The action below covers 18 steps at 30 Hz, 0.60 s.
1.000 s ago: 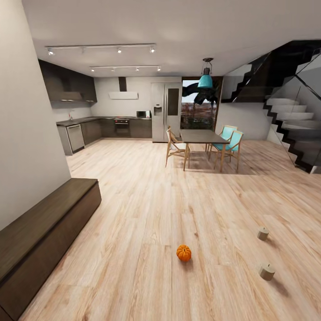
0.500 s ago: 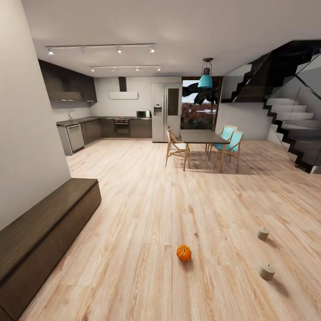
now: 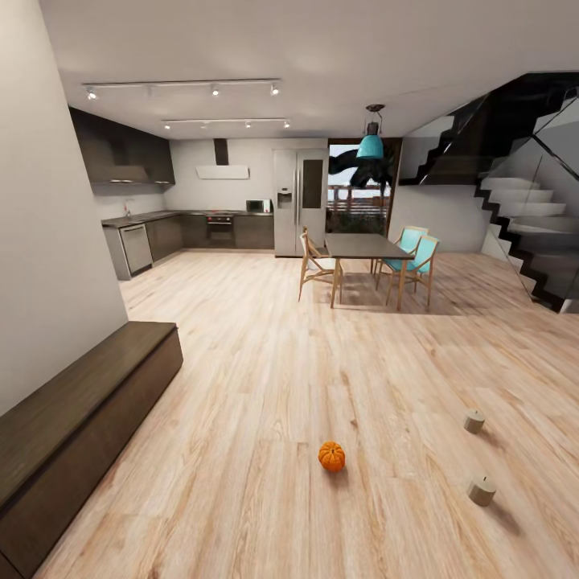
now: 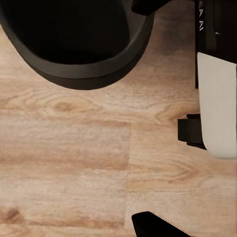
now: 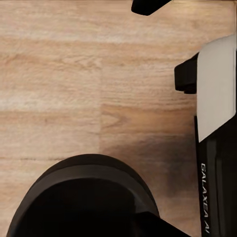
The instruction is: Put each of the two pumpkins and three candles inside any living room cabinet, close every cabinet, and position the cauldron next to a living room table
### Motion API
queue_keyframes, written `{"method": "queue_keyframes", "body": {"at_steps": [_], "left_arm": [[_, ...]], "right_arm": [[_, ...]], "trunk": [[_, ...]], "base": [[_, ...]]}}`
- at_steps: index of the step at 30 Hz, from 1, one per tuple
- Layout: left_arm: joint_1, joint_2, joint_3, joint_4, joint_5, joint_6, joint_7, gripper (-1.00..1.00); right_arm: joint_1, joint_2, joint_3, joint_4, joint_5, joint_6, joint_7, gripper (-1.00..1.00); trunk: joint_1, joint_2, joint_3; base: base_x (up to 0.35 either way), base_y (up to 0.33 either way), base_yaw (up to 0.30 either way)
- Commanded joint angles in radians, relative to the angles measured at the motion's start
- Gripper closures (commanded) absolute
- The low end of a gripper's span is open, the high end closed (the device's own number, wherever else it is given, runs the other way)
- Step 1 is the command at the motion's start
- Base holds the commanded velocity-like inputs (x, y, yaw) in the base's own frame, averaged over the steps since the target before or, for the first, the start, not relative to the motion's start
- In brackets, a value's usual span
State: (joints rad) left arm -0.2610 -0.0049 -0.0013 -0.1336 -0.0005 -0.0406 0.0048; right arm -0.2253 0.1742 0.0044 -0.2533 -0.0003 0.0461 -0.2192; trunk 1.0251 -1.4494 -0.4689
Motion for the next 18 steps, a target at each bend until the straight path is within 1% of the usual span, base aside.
{"method": "queue_keyframes", "body": {"at_steps": [1,5,8,10,11,14,18], "left_arm": [[-0.008,-0.002,0.001,0.001,0.000,0.002,0.002,-1.00],[-0.023,-0.009,0.002,0.000,0.001,0.013,0.007,-1.00],[-0.036,-0.011,0.003,0.000,0.001,0.045,0.007,-1.00],[-0.063,-0.012,0.003,-0.007,0.002,0.093,0.005,-1.00],[-0.072,-0.012,0.003,-0.008,0.002,0.102,0.004,-1.00],[-0.106,-0.021,0.004,-0.013,0.002,0.125,0.004,-1.00],[-0.143,-0.032,0.005,-0.013,0.000,0.140,-0.003,-1.00]], "right_arm": [[-0.007,0.000,0.002,-0.004,-0.001,0.026,-0.003,-1.00],[-0.016,0.000,0.008,-0.008,-0.001,0.055,0.000,-1.00],[-0.017,0.000,0.021,-0.014,-0.001,0.064,0.001,-1.00],[-0.018,0.000,0.037,-0.041,-0.002,0.069,0.004,-1.00],[-0.018,0.000,0.042,-0.048,-0.002,0.070,0.010,-1.00],[-0.019,0.000,0.056,-0.070,-0.002,0.077,0.078,-1.00],[-0.019,0.000,0.061,-0.081,-0.001,0.097,0.120,-1.00]], "trunk": [[0.000,-0.001,-0.001],[0.000,-0.001,-0.001],[0.000,-0.001,-0.001],[0.000,-0.001,-0.001],[0.000,-0.001,-0.001],[0.000,-0.001,-0.001],[0.000,-0.001,-0.001]], "base": [[0.000,0.000,0.000],[0.000,0.000,0.000],[0.000,0.000,0.000],[0.000,0.000,0.000],[0.000,0.000,0.000],[0.000,0.000,0.000],[0.000,0.000,0.000]]}}
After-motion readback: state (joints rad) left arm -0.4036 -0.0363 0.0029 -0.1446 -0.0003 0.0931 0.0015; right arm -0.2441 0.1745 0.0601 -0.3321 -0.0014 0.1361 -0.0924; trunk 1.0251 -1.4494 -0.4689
